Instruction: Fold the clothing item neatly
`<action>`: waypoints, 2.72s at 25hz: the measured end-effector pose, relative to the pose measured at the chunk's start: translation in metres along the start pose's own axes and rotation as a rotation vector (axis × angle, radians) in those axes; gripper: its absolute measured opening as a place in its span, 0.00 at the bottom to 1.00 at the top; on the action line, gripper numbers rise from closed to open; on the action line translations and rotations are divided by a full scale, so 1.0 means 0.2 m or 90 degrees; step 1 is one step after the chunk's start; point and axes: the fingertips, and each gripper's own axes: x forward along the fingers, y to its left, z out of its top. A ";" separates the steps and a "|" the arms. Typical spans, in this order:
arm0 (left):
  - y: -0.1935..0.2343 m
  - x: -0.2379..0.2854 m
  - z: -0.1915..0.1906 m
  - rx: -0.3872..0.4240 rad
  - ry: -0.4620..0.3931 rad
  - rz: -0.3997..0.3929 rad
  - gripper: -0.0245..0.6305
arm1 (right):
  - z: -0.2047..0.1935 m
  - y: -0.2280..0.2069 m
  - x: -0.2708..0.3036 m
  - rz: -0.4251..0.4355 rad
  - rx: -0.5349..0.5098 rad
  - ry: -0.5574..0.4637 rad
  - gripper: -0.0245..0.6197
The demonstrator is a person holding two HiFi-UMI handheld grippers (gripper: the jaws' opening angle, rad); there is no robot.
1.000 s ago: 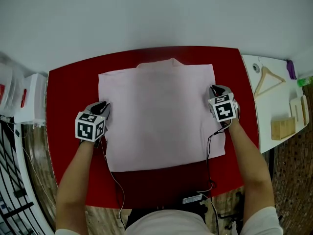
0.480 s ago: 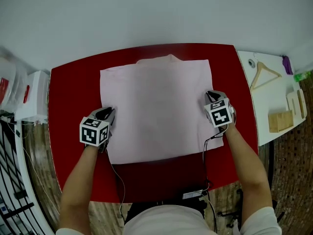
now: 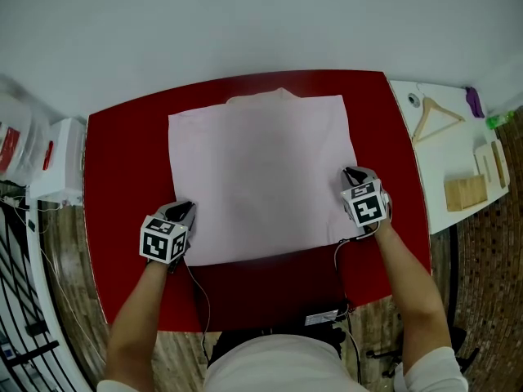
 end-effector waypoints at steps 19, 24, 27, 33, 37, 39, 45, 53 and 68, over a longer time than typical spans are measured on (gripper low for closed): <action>0.60 0.24 0.30 -0.014 0.023 0.115 0.08 | -0.46 0.24 -0.25 0.016 0.002 0.058 0.09; 0.66 0.31 0.20 -0.020 0.064 0.119 0.06 | -0.54 0.22 -0.22 0.006 0.030 0.066 0.09; 0.71 0.29 0.15 -0.051 0.057 0.132 0.06 | -0.54 0.21 -0.22 0.003 0.042 0.065 0.09; 0.74 0.25 0.15 -0.038 0.058 0.143 0.06 | -0.55 0.21 -0.21 -0.011 0.054 0.079 0.09; 0.68 0.16 0.20 -0.051 0.005 0.116 0.06 | -0.50 0.19 -0.24 -0.038 0.070 0.072 0.09; 0.61 0.10 0.20 -0.060 -0.023 0.091 0.06 | -0.48 0.20 -0.27 -0.044 0.070 0.064 0.09; 0.28 -0.17 0.06 -0.091 -0.064 0.017 0.06 | -0.52 0.19 -0.35 -0.041 0.057 0.070 0.09; -0.21 -0.24 -0.48 -0.047 0.083 -0.025 0.05 | -0.77 0.23 -0.36 0.001 0.054 0.097 0.09; -0.16 -0.25 -0.72 -0.045 0.182 0.083 0.04 | -0.80 0.25 -0.33 0.032 0.043 0.043 0.09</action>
